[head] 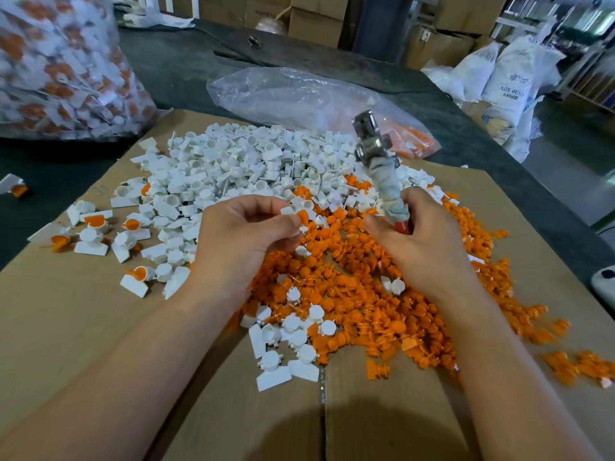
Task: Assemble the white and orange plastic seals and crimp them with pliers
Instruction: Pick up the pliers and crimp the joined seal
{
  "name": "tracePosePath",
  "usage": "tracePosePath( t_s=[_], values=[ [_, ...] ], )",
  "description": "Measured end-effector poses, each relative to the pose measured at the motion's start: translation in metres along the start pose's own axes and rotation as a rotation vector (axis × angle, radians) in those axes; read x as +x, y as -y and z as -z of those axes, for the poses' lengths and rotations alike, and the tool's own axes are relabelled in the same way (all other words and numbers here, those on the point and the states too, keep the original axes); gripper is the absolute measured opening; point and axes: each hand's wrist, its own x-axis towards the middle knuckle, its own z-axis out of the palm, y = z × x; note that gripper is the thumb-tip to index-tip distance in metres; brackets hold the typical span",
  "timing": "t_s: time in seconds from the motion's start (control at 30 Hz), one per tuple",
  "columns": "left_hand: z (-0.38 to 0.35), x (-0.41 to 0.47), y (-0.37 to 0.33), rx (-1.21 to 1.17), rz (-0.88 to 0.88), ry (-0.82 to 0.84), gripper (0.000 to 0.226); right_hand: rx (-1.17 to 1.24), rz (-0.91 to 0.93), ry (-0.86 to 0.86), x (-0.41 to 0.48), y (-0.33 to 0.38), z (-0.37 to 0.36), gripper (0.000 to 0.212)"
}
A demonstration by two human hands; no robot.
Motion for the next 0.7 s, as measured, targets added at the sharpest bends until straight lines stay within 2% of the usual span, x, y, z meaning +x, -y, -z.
tracePosePath(
  t_s=[0.23,0.43,0.7],
  values=[
    [-0.004,-0.001,0.003,-0.025,0.077,0.066,0.015,0.299,-0.035,0.126,-0.010,0.014,-0.014,0.024],
    [-0.006,-0.003,0.006,0.013,0.074,0.108,0.017,0.311,-0.005,0.104,-0.015,0.020,-0.020,0.034],
    [-0.009,-0.005,0.008,0.083,0.057,0.108,0.022,0.292,-0.040,0.106,-0.014,0.019,-0.025,0.032]
  ],
)
